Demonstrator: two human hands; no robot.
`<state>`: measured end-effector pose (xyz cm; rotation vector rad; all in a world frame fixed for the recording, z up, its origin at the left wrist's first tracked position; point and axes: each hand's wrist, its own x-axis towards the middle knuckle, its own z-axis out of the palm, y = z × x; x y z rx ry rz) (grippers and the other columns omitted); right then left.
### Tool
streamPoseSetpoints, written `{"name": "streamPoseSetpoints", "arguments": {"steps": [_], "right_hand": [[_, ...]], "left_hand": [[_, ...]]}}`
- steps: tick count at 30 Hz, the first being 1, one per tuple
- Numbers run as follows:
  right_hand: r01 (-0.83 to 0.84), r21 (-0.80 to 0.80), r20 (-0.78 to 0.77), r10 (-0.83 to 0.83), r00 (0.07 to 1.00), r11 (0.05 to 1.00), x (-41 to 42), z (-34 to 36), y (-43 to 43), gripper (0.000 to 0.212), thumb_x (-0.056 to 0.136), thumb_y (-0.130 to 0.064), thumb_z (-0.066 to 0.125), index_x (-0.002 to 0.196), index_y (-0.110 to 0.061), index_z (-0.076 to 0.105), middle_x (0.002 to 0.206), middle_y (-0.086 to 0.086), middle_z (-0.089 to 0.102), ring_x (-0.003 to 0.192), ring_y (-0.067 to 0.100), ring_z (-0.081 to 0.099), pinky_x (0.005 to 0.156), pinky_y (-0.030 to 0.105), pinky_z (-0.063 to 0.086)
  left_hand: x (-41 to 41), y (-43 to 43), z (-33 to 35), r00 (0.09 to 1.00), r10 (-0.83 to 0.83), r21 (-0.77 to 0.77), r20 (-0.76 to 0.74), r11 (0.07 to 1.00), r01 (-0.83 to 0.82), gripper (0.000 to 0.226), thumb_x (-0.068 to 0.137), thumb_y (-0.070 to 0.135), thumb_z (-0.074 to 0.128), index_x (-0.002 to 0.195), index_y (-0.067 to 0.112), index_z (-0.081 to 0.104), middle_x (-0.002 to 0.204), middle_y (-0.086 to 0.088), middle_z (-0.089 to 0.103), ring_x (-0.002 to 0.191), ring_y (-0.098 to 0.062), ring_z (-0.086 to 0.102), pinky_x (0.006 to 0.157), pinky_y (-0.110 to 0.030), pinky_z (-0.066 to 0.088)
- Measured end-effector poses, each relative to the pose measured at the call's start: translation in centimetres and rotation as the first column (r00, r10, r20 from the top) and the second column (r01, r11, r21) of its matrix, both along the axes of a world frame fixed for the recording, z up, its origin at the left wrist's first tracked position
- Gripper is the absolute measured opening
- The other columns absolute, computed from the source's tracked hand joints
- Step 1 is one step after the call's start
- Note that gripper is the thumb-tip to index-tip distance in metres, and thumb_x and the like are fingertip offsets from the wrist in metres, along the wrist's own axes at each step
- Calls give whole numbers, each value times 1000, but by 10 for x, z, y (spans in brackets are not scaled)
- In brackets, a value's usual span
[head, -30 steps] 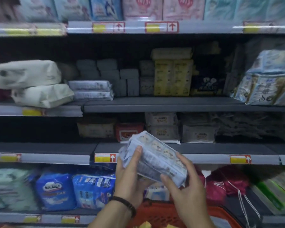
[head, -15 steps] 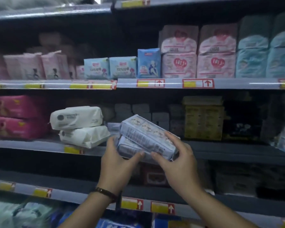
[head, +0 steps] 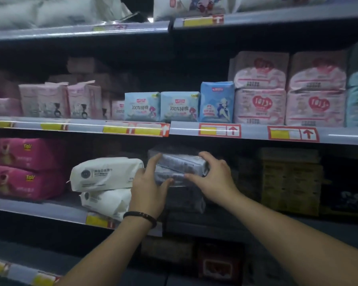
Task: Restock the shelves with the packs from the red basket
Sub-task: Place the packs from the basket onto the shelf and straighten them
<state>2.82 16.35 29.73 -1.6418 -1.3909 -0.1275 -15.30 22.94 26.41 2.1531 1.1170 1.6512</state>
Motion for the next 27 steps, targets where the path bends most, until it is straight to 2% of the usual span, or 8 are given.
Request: {"name": "streamPoseSetpoints", "arguments": {"steps": [2,5,10,14,17,20,23,27], "right_hand": [[5,-82,9,-4,1000,997,4,6,14,73,73,-60,88,131,-22,65,121,0,66,111,18,65,95,38,59],[45,-168,30,-41,999,985,5,5,27,49,79,-48,90,108,-17,65,109,-1,68,96,17,68,86,38,61],[24,-280,14,-20,1000,960,9,12,35,49,80,-49,89,109,-17,66,108,2,72,93,18,71,85,41,64],[3,-270,53,12,998,963,10,12,23,65,79,-50,88,127,-19,56,121,1,67,98,15,67,79,33,61],[66,-268,87,-44,995,961,12,9,9,53,83,-48,86,112,-21,51,117,2,61,96,16,62,75,31,55],[65,-285,81,-44,996,956,11,1,-6,65,84,-48,84,128,-22,44,128,4,52,108,21,60,85,34,54],[27,-230,84,-8,996,973,7,-8,-35,82,88,-45,81,152,-25,35,142,3,46,124,22,56,99,37,53],[-14,-296,294,105,950,955,7,-37,-106,52,95,-49,70,140,-36,47,125,-11,53,116,12,57,97,33,52]], "left_hand": [[3,12,1,990,75,-17,-118,997,-78,60,95,37,72,149,37,47,127,-10,61,117,-29,61,93,-37,52],[10,20,-5,949,180,-12,-260,982,-190,46,101,44,59,146,37,50,144,-14,51,124,-36,58,94,-46,55],[22,26,-7,921,226,-11,-317,970,-242,40,104,43,52,143,37,44,148,-17,39,118,-41,60,82,-50,57],[19,15,-12,849,325,114,-416,945,-306,70,95,15,64,153,33,29,162,-23,15,118,-39,64,75,-43,61],[16,6,-15,797,348,178,-494,938,-299,92,86,9,68,159,30,16,164,-20,1,127,-39,56,76,-41,63],[14,-6,-15,761,341,190,-552,940,-284,88,86,21,70,157,32,19,162,-15,9,129,-40,52,74,-42,62],[13,-35,-17,754,315,231,-577,948,-219,65,92,32,60,151,30,30,154,-9,30,116,-30,60,74,-37,55],[14,-99,-48,750,-14,51,-661,997,63,25,94,42,51,118,33,51,121,5,58,103,-22,64,75,-39,57]]}}
